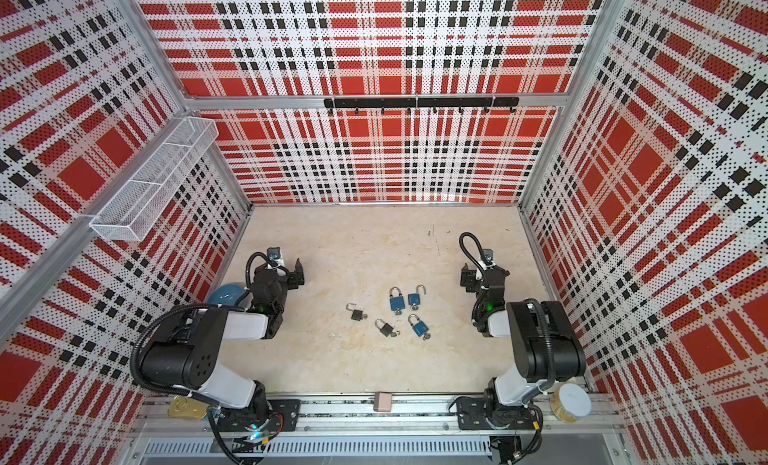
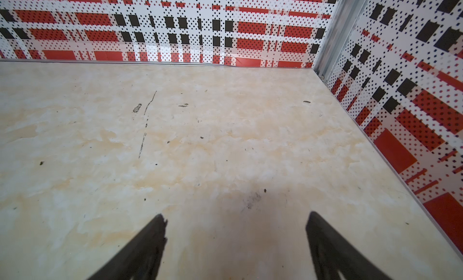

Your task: Lock with the key

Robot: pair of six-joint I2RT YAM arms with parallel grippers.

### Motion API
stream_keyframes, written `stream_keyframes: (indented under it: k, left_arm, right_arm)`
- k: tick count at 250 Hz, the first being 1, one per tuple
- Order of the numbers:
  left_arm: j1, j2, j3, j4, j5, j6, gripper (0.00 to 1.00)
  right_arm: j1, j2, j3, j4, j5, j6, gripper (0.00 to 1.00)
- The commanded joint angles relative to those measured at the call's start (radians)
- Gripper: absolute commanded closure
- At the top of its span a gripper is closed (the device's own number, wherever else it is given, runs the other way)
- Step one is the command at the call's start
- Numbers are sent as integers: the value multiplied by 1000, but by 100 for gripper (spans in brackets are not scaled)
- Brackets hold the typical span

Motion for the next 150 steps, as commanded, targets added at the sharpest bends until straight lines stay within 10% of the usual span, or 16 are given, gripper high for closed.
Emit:
stream_keyframes:
  k: [1,74,150]
  left_arm:
    - [-55,-152,33,-143,-92,27,17]
    - [-273,-306,307,-731,-169,-184,27]
    - [-347,-448,344,-1080,-146,-444,28]
  right_arm:
    - [29,-109,28,-66,68,-21,20]
    - [258,-356,348,-860,240,88,38]
    - [625,-242,443,-1085,213,270,44]
